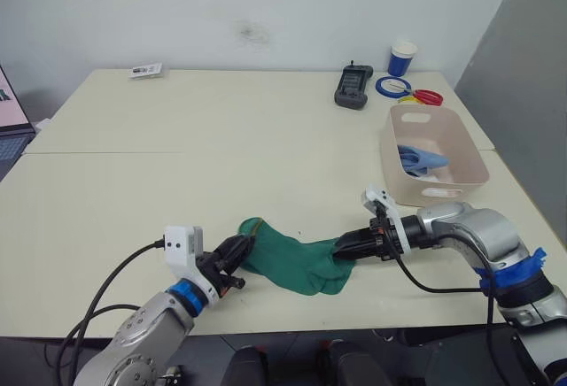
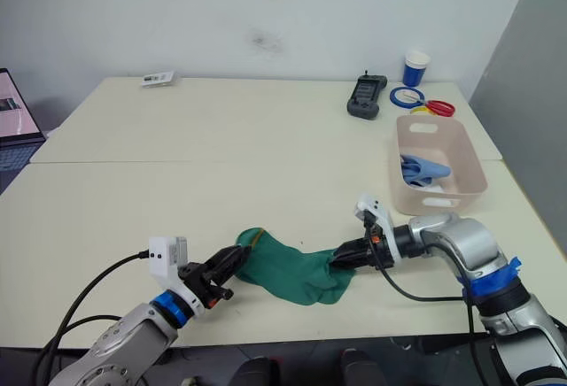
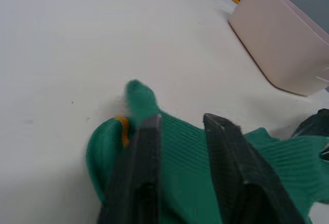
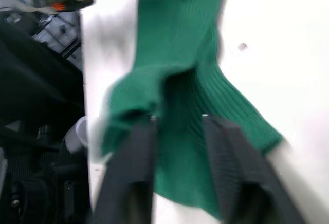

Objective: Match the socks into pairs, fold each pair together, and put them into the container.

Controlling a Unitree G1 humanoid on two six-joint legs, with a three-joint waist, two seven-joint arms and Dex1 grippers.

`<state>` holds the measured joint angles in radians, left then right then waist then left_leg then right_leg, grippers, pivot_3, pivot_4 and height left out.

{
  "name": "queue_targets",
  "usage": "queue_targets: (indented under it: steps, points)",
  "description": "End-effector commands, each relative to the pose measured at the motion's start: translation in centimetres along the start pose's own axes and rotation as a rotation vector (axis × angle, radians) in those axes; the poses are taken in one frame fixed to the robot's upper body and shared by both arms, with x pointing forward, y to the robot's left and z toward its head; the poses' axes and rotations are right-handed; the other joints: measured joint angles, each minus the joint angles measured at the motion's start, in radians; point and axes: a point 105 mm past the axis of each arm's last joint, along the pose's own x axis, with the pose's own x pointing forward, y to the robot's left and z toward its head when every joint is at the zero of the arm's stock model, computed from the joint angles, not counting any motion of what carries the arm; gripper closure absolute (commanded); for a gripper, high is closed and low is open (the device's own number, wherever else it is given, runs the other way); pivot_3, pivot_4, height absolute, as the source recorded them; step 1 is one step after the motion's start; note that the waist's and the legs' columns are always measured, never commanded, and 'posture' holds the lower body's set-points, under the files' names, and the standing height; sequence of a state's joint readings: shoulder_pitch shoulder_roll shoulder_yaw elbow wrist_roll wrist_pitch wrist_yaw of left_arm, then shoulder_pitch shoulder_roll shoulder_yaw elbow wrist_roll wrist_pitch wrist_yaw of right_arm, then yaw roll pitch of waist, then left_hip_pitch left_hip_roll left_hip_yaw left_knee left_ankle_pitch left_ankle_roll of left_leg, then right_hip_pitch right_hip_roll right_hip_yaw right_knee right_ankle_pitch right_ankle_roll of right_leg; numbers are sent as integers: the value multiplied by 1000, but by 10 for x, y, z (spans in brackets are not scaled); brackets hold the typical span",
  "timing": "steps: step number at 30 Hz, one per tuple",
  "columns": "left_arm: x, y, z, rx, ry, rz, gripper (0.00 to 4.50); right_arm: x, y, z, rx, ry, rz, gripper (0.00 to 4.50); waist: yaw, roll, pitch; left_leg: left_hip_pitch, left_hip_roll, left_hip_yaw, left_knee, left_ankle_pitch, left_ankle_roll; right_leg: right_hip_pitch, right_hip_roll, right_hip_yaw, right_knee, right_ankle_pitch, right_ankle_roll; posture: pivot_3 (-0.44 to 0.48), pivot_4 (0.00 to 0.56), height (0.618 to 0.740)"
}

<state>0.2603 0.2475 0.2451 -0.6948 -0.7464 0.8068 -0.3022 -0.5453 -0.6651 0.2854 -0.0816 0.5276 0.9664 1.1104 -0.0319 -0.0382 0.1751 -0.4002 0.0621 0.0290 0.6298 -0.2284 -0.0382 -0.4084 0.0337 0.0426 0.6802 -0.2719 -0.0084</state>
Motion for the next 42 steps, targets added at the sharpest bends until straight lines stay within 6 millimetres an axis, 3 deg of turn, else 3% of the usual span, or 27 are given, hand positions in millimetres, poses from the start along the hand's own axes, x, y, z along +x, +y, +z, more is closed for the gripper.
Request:
queue_targets:
  steps: [1, 3, 7, 10, 16, 19, 23, 30, 33, 37, 41, 42]
  points:
    - [-17, 4, 7, 14, -5, -23, 1913, -23, -4, 8, -18, -62, -101, 2406, 0, 0, 0, 0, 0, 0, 0, 0, 0, 0, 0, 0, 0, 0, 0, 0, 150, 740]
    - [-30, 11, 12, -1, 41, -80, 1309, -31, -4, 7, -10, -93, -150, 2406, -1, 0, 0, 0, 0, 0, 0, 0, 0, 0, 0, -1, 0, 0, 0, 0, 150, 740]
    - [-38, 33, 41, 58, 93, -143, 1309, -34, 0, 8, 10, -138, -195, 2406, -1, 0, 0, 1, 1, -1, 0, 0, 0, -1, 1, -3, 2, -1, -2, 0, 150, 740]
    - [-24, 43, 61, 136, 129, -197, 1309, -29, 10, 6, 21, -146, -179, 2406, 0, 0, 0, 1, 0, -1, -1, 0, 0, -1, 1, -3, 2, -3, -6, 0, 150, 740]
    - [21, 53, 75, 281, 165, -263, 1309, -15, 24, -3, 78, -149, -145, 2406, 3, 0, 0, -2, -1, 1, -1, 0, 0, -1, 0, -1, 0, -2, -2, 0, 150, 740]
    - [44, 49, 73, 308, 190, -332, 1309, -9, 33, -2, 152, -201, -111, 2406, 3, -1, 0, -2, -1, 1, -1, 0, 0, -1, 0, -1, 0, -2, -2, 0, 150, 740]
    - [60, 43, 60, 334, 262, -411, 1309, -2, 39, -4, 222, -229, -90, 2406, -3, -1, 0, -2, 1, 0, -1, 0, 0, -1, 1, -2, 1, -2, -2, 0, 150, 740]
    - [63, 40, 44, 356, 362, -481, 1309, 8, 45, -3, 255, -233, -88, 2406, -3, -1, 0, -2, 2, 0, -2, 0, 0, -2, 2, -1, 1, -2, -2, 0, 150, 740]
    - [64, 41, 44, 368, 359, -480, 1916, 13, 43, 2, 259, -247, -93, 2406, -3, -1, 0, -2, 1, 0, -1, 0, 0, -2, 2, -1, 1, -2, -2, 0, 150, 740]
    - [63, 41, 45, 383, 349, -487, 3191, 14, 38, 9, 256, -259, -107, 2406, -2, -1, 0, -2, 1, 0, -1, 0, 0, -2, 2, -2, 2, -2, -1, 0, 150, 740]
    - [62, 41, 49, 384, 328, -484, 4497, 12, 35, 12, 244, -259, -119, 3327, -1, -1, 0, -2, 1, 0, -1, 0, 0, -2, 2, -1, 1, -2, -1, 0, 150, 740]
    - [61, 41, 50, 384, 326, -486, 4500, 11, 35, 13, 240, -259, -118, 3659, -1, -1, 0, -2, 1, 0, -1, 0, 0, -2, 2, -1, 1, -2, -1, 0, 150, 740]
